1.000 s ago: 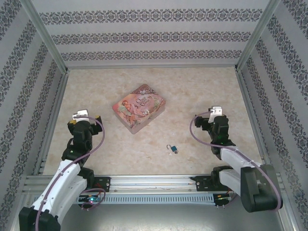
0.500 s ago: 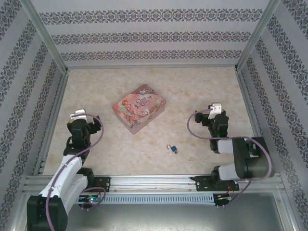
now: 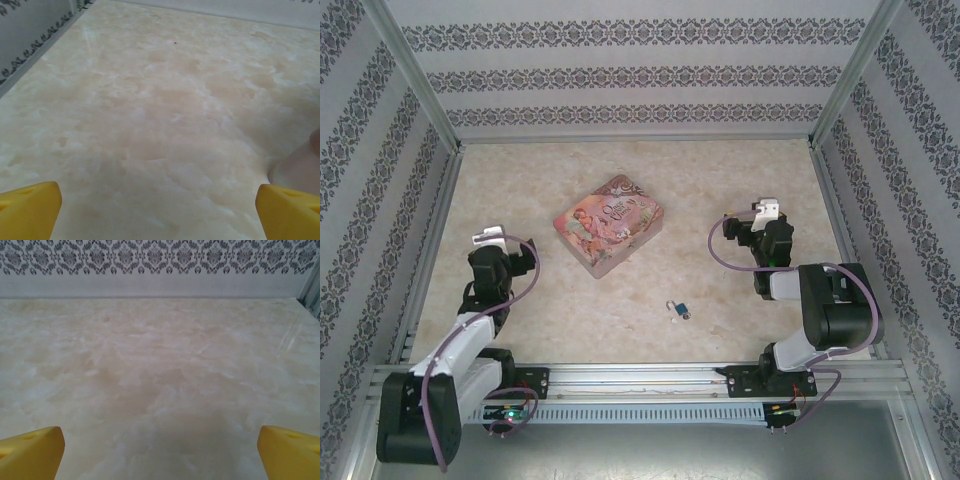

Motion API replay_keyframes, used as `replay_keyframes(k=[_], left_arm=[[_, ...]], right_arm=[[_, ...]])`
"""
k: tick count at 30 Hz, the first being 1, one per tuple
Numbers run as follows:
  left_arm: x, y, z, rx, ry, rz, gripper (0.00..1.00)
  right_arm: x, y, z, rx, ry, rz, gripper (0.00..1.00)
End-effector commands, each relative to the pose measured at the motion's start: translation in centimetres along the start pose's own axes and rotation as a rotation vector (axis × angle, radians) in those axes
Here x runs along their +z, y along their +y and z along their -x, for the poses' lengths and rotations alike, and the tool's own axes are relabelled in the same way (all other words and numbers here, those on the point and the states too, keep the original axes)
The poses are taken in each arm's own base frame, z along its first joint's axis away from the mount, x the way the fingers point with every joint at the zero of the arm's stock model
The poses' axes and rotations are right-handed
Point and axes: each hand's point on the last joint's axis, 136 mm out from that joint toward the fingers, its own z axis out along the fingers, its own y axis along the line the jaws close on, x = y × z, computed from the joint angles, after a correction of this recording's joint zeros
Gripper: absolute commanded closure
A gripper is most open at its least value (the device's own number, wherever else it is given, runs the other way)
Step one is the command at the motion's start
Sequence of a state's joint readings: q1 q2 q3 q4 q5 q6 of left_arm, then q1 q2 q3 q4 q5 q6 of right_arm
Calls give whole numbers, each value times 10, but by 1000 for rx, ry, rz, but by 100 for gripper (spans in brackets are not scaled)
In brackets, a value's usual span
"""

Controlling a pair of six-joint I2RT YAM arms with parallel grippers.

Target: Unlock the padlock with the key

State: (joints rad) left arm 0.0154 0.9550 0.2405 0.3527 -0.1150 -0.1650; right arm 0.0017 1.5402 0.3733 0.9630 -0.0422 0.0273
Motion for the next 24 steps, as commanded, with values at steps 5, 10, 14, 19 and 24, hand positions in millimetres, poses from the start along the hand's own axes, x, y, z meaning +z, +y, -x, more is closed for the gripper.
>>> replay_keyframes(k=[5,10,14,19,24], left_arm=[[18,-24,24,4,-147,-130,1],[28,-36,28,28,-191,-188,1],[34,-42,30,79,-178,-211,1],[40,-43,32,107,-193,-204,1],[57,-45,20,125,-200,-212,1]], right_arm=[[0,-5,1,20,6,-18,2],[0,-5,0,19,7,-19,2],[0,-5,1,19,6,-19,2],[0,-6,0,19,6,-19,1],[0,-5,1,20,6,-18,2]])
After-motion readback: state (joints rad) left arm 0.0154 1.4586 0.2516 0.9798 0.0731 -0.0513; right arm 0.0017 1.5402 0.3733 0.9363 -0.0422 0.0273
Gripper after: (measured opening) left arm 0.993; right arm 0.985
